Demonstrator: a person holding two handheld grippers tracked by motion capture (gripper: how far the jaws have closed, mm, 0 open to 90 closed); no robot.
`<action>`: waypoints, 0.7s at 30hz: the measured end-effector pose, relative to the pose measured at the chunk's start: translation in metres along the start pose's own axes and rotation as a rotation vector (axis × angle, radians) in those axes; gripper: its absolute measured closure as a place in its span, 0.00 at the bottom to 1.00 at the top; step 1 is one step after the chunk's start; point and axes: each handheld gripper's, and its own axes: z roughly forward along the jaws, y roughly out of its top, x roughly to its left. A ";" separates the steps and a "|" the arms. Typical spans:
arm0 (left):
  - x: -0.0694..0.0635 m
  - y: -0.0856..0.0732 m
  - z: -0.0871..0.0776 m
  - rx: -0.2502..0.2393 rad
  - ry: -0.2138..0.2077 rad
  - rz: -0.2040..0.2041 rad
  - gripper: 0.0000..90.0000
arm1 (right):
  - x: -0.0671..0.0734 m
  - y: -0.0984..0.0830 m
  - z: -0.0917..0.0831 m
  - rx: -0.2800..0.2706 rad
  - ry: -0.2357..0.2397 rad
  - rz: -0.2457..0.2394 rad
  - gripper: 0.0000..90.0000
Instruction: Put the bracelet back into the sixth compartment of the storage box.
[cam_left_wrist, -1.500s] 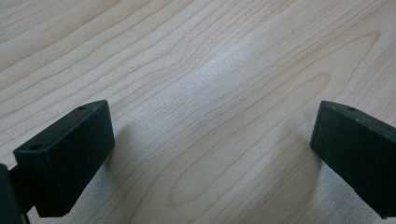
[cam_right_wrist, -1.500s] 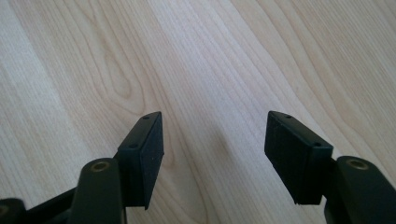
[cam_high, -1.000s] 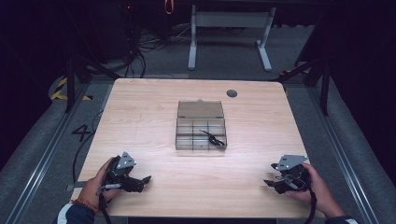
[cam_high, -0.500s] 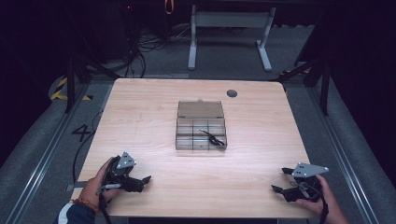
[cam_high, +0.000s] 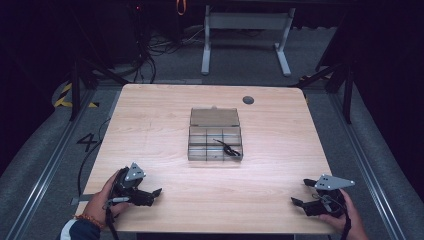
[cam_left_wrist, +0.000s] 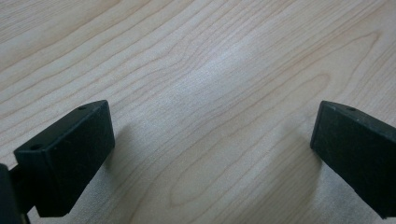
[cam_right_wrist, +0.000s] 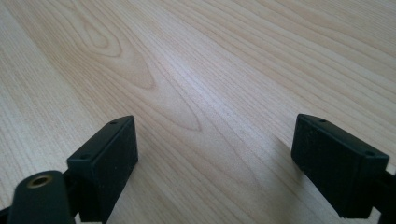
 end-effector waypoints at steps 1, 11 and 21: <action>0.000 0.000 0.000 0.000 -0.001 -0.001 0.00 | 0.000 0.000 0.000 0.001 -0.001 0.001 0.16; 0.000 0.000 0.000 0.000 -0.001 0.001 0.00 | 0.000 0.000 0.000 0.001 -0.002 0.002 0.16; 0.000 0.000 0.000 -0.001 -0.001 0.002 0.00 | 0.000 0.000 0.000 0.001 -0.002 0.002 0.16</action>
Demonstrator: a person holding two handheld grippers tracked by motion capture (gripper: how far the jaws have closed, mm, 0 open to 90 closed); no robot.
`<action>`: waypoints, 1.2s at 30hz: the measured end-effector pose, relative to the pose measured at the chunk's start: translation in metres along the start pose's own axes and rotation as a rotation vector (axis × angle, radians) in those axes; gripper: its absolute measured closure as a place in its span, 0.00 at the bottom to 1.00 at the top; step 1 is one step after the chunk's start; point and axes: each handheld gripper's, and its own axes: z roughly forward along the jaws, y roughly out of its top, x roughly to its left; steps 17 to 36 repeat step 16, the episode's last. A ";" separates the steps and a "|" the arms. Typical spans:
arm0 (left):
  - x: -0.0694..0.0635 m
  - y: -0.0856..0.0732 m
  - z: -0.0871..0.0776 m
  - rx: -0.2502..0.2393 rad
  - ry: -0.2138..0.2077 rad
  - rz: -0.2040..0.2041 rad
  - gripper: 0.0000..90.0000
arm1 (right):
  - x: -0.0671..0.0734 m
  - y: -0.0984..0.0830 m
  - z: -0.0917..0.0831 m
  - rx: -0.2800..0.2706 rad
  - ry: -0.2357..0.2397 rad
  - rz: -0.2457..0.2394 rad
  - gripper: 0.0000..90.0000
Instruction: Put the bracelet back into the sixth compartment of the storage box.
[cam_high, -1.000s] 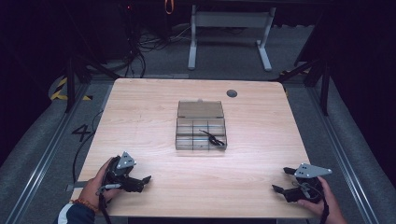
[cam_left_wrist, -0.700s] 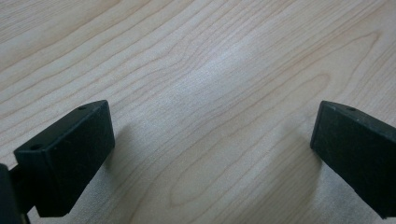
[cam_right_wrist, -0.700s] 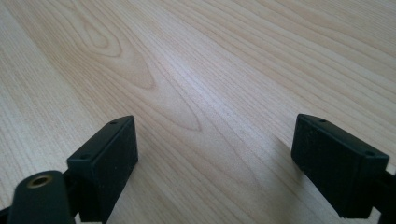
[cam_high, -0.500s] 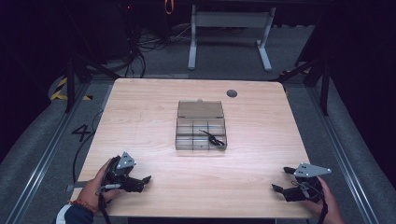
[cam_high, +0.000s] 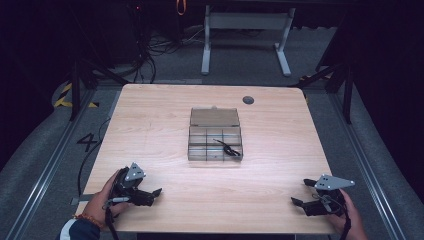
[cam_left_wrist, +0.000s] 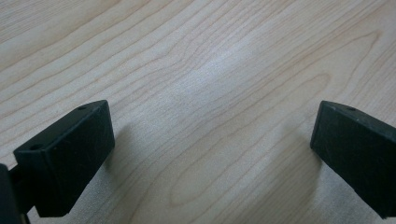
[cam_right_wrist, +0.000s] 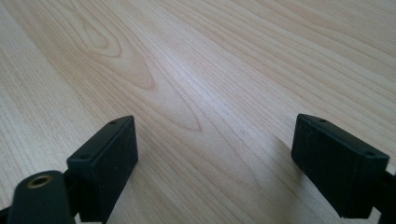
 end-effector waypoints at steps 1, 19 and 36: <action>0.000 0.000 0.000 0.001 -0.002 -0.002 0.00 | 0.000 0.000 0.000 0.000 0.000 0.000 0.16; 0.000 0.000 0.000 0.001 -0.004 -0.007 0.00 | 0.000 0.000 0.000 0.000 0.000 0.000 0.16; 0.000 0.000 0.000 0.001 -0.004 -0.007 0.00 | 0.000 0.000 0.000 0.000 0.000 0.000 0.16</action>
